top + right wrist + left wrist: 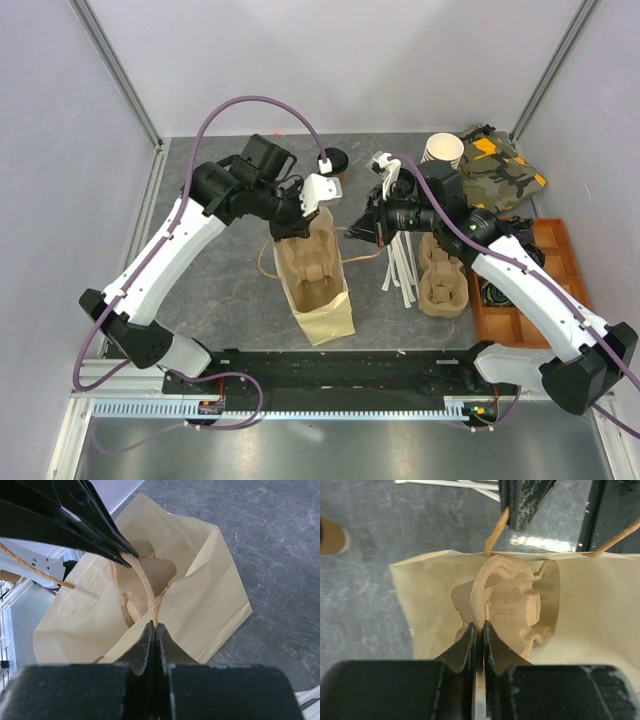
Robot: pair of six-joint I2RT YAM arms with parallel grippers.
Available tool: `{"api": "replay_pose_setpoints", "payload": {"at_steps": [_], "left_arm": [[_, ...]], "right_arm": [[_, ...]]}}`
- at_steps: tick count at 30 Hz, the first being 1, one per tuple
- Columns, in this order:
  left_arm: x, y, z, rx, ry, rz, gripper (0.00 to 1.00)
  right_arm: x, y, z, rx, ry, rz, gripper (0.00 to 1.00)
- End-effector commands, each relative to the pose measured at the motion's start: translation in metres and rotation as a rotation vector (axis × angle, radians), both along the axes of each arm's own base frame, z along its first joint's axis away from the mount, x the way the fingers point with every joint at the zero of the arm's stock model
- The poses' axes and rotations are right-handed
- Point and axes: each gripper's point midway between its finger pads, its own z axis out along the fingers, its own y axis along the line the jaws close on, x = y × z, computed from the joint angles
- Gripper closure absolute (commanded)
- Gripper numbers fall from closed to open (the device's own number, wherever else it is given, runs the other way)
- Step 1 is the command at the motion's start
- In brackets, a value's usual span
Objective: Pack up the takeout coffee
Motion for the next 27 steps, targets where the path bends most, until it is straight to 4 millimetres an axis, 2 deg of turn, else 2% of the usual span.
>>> {"api": "replay_pose_setpoints", "payload": {"at_steps": [1,2,7,9,10,11,13,17,27], "left_arm": [[-0.013,-0.015,0.002,-0.062,0.009,0.009,0.98],[-0.015,-0.016,-0.002,-0.06,0.02,0.015,0.98],[-0.019,-0.023,-0.018,-0.071,0.007,0.022,0.98],[-0.021,-0.025,-0.026,-0.068,0.02,0.016,0.98],[-0.022,-0.028,-0.028,-0.07,0.023,0.011,0.98],[-0.022,-0.029,-0.029,-0.072,0.024,0.013,0.98],[-0.024,-0.031,-0.035,-0.075,0.028,0.013,0.98],[-0.028,-0.034,-0.048,-0.044,0.037,0.0,0.98],[-0.036,-0.035,-0.078,-0.01,0.096,-0.009,0.98]], "right_arm": [[-0.004,-0.005,0.009,0.032,-0.06,-0.016,1.0],[-0.006,-0.007,0.003,0.026,-0.056,-0.017,1.0],[-0.013,-0.015,0.006,0.044,-0.147,-0.023,1.0],[-0.016,-0.019,0.002,0.049,-0.19,-0.021,1.0],[-0.018,-0.02,-0.007,0.041,-0.193,-0.017,1.0],[-0.02,-0.023,-0.004,0.046,-0.227,-0.02,1.0],[-0.023,-0.023,-0.009,0.049,-0.258,-0.016,1.0],[-0.027,-0.023,-0.008,0.05,-0.317,-0.013,1.0],[-0.031,-0.02,-0.013,0.031,-0.357,0.012,1.0]]}}
